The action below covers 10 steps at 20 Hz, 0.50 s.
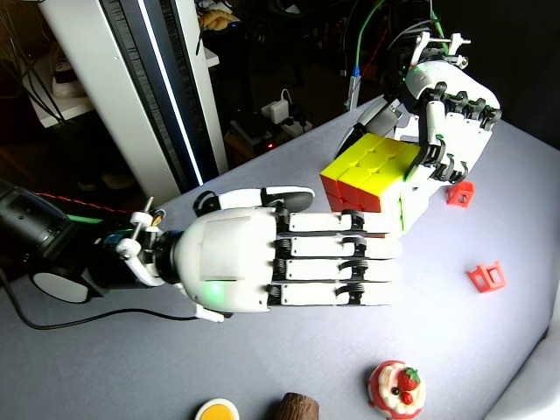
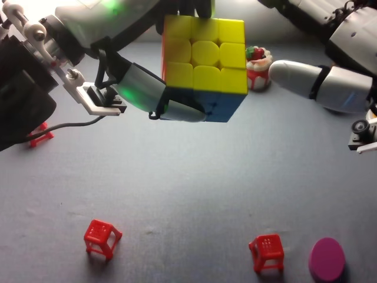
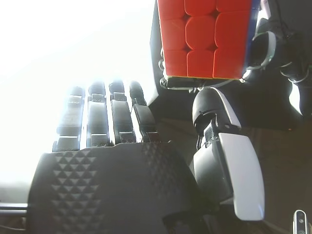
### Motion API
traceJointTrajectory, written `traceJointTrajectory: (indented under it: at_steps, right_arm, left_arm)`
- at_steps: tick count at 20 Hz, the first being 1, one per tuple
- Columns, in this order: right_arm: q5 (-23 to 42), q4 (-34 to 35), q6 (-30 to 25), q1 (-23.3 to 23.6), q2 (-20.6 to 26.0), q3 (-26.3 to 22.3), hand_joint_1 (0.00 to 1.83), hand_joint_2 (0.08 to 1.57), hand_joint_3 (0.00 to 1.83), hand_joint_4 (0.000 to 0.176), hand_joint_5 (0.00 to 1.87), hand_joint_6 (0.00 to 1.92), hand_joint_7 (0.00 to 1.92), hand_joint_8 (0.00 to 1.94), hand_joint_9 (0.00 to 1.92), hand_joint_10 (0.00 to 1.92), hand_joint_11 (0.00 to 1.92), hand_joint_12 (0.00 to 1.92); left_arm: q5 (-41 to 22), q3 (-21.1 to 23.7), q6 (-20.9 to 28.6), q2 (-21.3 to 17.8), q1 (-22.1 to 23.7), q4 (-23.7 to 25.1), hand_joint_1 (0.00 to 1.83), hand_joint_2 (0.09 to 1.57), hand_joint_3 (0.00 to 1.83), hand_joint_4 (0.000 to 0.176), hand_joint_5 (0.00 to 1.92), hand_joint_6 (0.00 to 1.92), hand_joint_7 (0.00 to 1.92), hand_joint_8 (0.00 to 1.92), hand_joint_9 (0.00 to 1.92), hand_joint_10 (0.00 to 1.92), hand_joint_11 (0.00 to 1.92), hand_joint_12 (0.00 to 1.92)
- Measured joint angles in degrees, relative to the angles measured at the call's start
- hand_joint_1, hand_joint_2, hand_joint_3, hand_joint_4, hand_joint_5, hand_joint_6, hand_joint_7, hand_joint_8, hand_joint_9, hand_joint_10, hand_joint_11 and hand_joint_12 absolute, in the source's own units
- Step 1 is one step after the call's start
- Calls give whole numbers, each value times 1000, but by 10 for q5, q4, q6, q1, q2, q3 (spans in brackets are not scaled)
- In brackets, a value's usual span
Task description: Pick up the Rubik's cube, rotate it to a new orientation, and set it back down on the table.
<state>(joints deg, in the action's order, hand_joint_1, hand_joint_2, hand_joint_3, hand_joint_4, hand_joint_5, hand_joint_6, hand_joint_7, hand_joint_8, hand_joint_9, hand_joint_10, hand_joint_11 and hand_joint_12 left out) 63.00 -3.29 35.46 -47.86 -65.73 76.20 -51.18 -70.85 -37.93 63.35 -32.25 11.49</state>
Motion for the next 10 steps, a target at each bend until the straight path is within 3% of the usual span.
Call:
traceJointTrajectory:
  at_steps: [1,2,3,5,6,10]
  right_arm:
    - [-4,-7,0,0,-3,3,0,1332,12,0,0,93,39,16,24,11,0,0]
    - [-10,-13,0,3,-7,5,0,1336,13,0,0,91,47,19,30,13,0,0]
    - [-13,-16,0,6,-9,6,0,1331,9,0,0,17,58,23,9,4,0,0]
    - [-16,-23,0,12,-12,10,0,1335,9,0,20,9,33,9,7,3,0,0]
    - [-16,-25,0,12,-12,10,0,1329,6,0,40,17,11,1,1,0,0,0]
    - [-23,-43,0,12,-19,11,0,1318,1,0,101,44,0,0,0,0,0,0]
  left_arm:
    - [1,0,0,0,0,1,1103,803,1035,0,753,1713,1078,1920,1311,1921,1389,1921]
    - [2,0,0,0,2,1,1079,845,950,0,739,1708,1116,1921,1319,1921,1393,1921]
    - [2,0,0,0,3,1,1181,801,1029,0,742,1574,899,1921,1279,1921,1370,1921]
    - [-2,0,0,0,7,2,1215,748,1109,0,782,1529,870,1913,1253,1921,1348,1921]
    - [-2,0,0,0,7,2,1210,841,919,0,762,1416,794,1906,1220,1921,1313,1921]
    - [-3,2,-1,0,7,8,1220,813,937,0,763,1413,844,1835,1194,1921,1268,1921]
